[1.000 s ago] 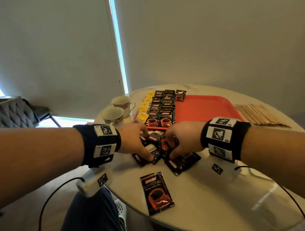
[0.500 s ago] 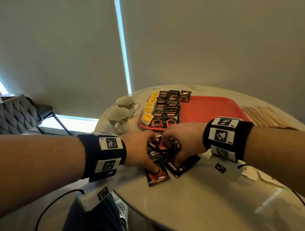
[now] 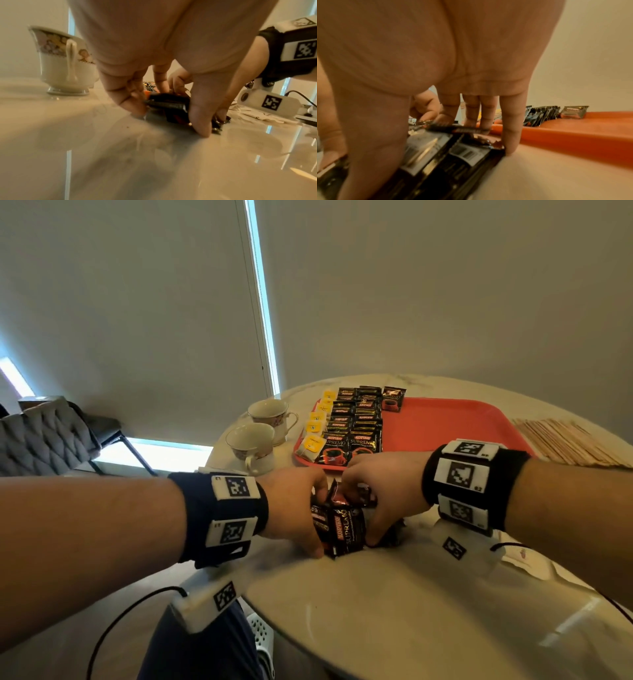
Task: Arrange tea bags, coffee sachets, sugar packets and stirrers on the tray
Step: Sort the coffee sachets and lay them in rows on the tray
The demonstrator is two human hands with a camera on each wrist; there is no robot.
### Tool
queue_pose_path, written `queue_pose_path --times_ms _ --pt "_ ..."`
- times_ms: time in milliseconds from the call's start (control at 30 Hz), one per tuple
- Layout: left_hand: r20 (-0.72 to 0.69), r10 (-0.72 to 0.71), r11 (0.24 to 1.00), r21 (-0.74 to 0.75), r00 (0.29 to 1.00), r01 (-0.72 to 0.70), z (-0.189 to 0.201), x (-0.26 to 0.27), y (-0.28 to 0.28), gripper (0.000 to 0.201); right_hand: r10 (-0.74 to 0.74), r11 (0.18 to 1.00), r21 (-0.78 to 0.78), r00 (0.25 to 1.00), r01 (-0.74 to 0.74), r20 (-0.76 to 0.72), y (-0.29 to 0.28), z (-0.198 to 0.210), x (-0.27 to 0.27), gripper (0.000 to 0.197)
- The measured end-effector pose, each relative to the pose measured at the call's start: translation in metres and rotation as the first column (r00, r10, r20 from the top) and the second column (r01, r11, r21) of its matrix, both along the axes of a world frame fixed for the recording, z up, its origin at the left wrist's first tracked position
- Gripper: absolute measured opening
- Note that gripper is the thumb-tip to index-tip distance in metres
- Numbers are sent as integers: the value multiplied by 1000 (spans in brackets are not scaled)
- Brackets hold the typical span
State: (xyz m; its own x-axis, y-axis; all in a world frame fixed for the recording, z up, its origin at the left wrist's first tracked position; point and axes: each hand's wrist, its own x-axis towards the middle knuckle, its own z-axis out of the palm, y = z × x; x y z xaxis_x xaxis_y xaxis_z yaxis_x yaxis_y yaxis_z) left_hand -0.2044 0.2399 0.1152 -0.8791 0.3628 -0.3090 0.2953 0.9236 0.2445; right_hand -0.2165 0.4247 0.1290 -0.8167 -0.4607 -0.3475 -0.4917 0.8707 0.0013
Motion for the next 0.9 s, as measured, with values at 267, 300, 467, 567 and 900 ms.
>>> queue_pose_path --times_ms 267,300,467,567,900 --pt "54 136 976 167 989 -143 -6 -9 -1 72 -62 997 -51 997 64 51 2 0 -5 42" --pt "110 157 961 213 981 -178 -6 -10 -2 79 -73 994 -74 996 77 59 3 0 -5 42" --pt "418 210 831 400 884 -387 -1 -9 -1 105 -110 984 -135 991 120 81 7 -2 -1 49" --pt "400 223 809 434 889 -398 -1 -10 0 103 -121 979 -158 991 129 55 5 -1 -1 55" --pt "323 259 532 739 910 -413 -15 -21 11 65 -209 887 -408 976 216 64 14 -5 -4 51"
